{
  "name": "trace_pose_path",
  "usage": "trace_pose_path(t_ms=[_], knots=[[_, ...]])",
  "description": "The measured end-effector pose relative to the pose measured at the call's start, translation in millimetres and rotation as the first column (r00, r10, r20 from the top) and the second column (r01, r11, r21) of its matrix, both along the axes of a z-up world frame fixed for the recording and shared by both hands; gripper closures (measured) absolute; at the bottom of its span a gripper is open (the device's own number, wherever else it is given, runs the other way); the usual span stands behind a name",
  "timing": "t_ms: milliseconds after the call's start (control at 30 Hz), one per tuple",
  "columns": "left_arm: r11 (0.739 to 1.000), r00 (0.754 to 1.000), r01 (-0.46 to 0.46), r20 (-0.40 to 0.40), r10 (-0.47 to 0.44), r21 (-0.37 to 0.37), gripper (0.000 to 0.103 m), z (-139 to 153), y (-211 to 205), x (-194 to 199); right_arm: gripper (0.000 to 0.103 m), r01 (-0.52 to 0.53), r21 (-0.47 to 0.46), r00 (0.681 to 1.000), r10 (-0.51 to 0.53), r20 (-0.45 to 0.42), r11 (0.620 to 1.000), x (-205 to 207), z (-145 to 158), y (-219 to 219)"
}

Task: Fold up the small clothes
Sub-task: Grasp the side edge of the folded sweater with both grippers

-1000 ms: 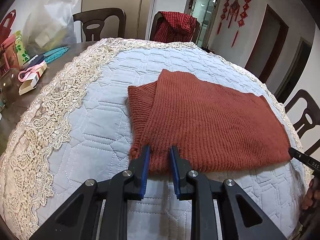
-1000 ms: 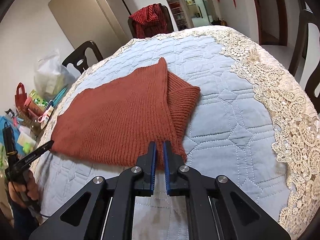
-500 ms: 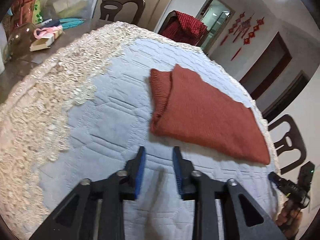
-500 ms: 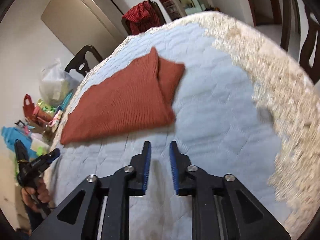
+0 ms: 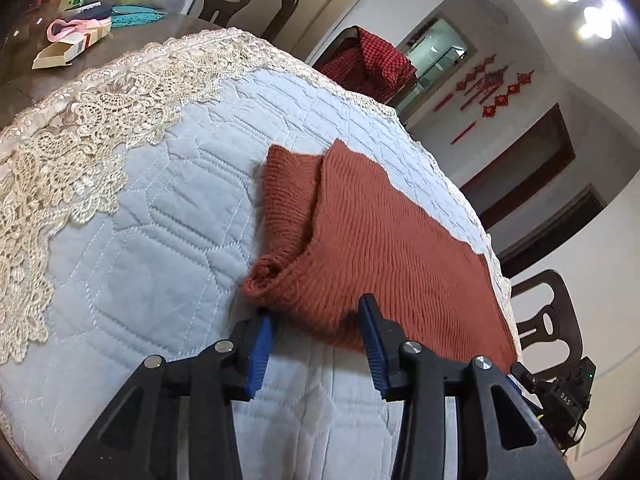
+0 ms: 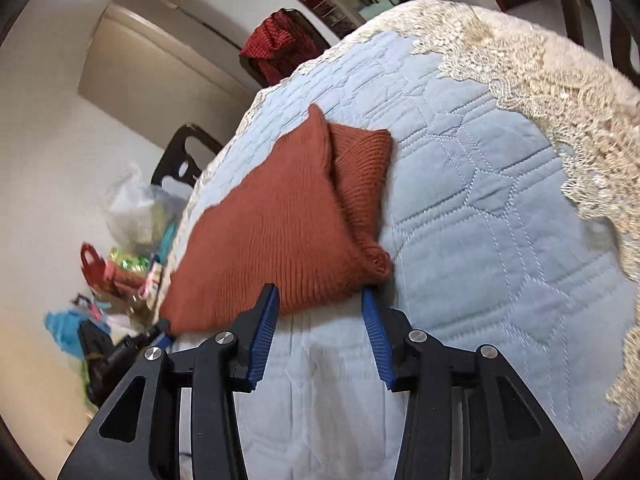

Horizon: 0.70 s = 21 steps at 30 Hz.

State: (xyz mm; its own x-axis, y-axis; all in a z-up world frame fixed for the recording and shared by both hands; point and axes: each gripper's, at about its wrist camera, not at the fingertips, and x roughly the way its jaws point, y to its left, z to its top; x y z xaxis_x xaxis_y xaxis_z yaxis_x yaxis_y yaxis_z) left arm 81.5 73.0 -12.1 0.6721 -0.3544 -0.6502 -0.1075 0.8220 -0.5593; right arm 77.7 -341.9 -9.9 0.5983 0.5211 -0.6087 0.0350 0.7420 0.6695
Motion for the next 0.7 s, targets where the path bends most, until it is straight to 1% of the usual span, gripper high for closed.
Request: trace_pose_path(t_ms=[200, 300, 333, 400, 467, 533, 633, 700], knots=[[0.999, 0.999, -0.037, 0.003, 0.037, -0.007, 0.059, -1, 1, 9, 0.059, 0.064, 0.047, 0.998, -0.065, 0.014, 0.997, 5, 0, -3], [0.999, 0.999, -0.044, 0.015, 0.044, 0.017, 0.061, -2, -1, 11, 0.059, 0.085, 0.045, 0.996, -0.086, 0.024, 0.995, 5, 0, -4], [0.998, 0.999, -0.045, 0.017, 0.045, 0.035, 0.063, -2, -2, 11, 0.06, 0.084, 0.036, 0.996, -0.085, 0.02, 0.996, 6, -1, -3], [0.997, 0.999, -0.047, 0.016, 0.047, 0.061, 0.069, -2, -5, 14, 0.064, 0.076, 0.006, 0.997, -0.076, 0.023, 0.997, 7, 0, 1], [0.997, 0.999, -0.043, 0.013, 0.042, 0.066, 0.078, -2, -6, 17, 0.077, 0.07, -0.003, 0.997, -0.07, 0.013, 0.998, 11, 0, 4], [0.996, 0.999, -0.036, 0.011, 0.035, 0.082, 0.081, -1, -7, 19, 0.084, 0.058, -0.006, 0.998, -0.058, 0.01, 0.998, 13, -2, 4], [0.991, 1.0, -0.015, 0.005, 0.014, 0.13, 0.084, 5, -11, 19, 0.086, 0.058, -0.006, 0.998, -0.058, 0.012, 0.998, 14, -1, 3], [0.99, 1.0, -0.001, 0.016, -0.002, 0.141, 0.084, 11, -12, 15, 0.087, 0.056, -0.002, 0.998, -0.056, 0.03, 0.998, 11, 5, 0]])
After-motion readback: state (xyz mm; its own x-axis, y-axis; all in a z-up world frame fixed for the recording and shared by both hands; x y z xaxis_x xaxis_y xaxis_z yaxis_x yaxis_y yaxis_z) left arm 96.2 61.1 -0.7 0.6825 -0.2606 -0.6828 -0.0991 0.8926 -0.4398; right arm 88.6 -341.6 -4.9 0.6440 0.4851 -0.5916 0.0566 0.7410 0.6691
